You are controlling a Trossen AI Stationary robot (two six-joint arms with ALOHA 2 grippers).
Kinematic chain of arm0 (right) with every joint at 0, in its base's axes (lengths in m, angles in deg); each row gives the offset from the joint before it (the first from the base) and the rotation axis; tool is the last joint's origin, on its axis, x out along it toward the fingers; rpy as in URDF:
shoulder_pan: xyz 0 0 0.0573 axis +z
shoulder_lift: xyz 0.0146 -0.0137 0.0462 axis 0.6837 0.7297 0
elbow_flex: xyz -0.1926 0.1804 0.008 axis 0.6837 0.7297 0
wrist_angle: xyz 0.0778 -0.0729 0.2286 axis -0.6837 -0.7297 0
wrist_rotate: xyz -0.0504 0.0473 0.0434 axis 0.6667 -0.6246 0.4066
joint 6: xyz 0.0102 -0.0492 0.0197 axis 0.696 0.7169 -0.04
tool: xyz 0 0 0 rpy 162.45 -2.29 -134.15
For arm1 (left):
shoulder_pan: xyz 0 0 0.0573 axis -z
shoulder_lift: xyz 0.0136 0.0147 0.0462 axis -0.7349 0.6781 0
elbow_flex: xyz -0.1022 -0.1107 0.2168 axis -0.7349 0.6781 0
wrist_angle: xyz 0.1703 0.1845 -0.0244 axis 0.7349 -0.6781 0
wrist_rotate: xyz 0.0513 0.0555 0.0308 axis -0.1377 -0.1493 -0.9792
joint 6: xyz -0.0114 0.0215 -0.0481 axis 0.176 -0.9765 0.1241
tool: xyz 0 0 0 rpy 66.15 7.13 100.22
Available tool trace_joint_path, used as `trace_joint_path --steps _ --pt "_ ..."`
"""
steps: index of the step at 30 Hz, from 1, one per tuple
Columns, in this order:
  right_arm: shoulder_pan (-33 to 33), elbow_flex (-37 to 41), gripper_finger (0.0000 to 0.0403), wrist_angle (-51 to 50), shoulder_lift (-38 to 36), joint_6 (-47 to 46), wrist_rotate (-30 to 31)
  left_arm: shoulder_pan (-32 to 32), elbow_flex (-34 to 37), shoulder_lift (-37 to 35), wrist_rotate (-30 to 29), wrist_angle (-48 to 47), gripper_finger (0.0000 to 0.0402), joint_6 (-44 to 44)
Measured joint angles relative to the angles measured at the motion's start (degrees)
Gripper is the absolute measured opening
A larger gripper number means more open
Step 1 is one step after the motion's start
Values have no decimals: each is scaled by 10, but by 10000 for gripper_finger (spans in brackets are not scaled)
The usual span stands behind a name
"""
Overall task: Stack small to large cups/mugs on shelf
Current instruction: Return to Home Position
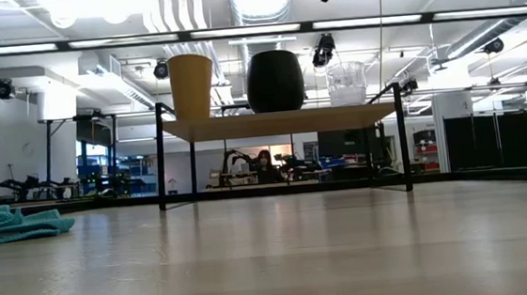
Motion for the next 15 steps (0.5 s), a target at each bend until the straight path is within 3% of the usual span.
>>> trace_joint_path --steps 4,7,15 --pt "0 0 80 -1 -16 -86 -16 0 3 -2 -2 -40 63 2" --pt "3 0 77 -1 -30 -94 -46 0 3 -8 -3 -84 63 2" --pt "31 0 68 -2 -70 -101 -46 0 3 -54 -2 -214 63 3"
